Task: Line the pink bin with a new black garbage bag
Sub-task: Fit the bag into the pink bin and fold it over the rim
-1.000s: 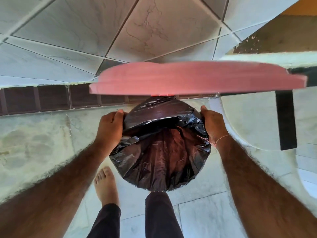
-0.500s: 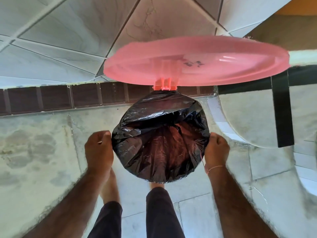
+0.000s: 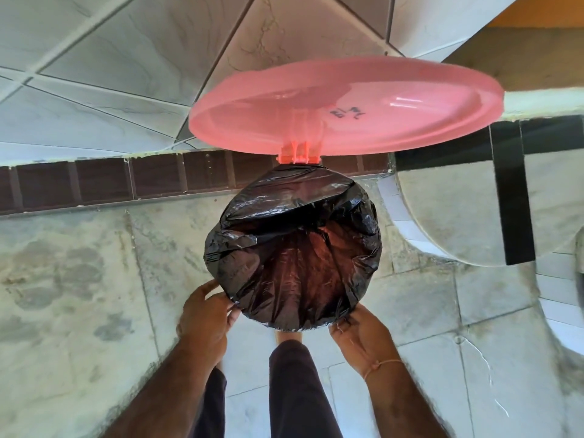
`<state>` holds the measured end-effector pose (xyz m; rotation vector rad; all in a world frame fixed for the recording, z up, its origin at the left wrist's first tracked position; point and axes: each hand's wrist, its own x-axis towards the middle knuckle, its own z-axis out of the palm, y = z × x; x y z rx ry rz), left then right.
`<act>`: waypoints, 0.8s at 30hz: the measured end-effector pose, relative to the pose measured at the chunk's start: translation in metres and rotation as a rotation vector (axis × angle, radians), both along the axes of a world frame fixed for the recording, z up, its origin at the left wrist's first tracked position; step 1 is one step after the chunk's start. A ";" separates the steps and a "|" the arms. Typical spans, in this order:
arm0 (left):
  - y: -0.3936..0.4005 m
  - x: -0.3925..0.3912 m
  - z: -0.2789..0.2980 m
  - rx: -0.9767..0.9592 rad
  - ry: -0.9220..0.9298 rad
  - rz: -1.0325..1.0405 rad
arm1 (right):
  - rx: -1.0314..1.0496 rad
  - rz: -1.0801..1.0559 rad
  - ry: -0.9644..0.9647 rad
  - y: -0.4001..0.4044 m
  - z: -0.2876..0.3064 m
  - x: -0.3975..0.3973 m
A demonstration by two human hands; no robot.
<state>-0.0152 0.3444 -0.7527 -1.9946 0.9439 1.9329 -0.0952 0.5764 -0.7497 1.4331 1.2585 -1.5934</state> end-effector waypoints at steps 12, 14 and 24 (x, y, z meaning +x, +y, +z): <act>-0.014 0.010 -0.020 -0.515 -0.243 -0.404 | 0.458 0.207 0.094 0.006 -0.029 -0.023; -0.006 0.007 0.016 -0.834 -0.226 -0.517 | 0.719 0.222 0.221 0.004 -0.014 -0.031; 0.032 -0.098 0.020 -0.474 0.110 -1.109 | 0.403 1.491 0.588 -0.098 -0.008 -0.069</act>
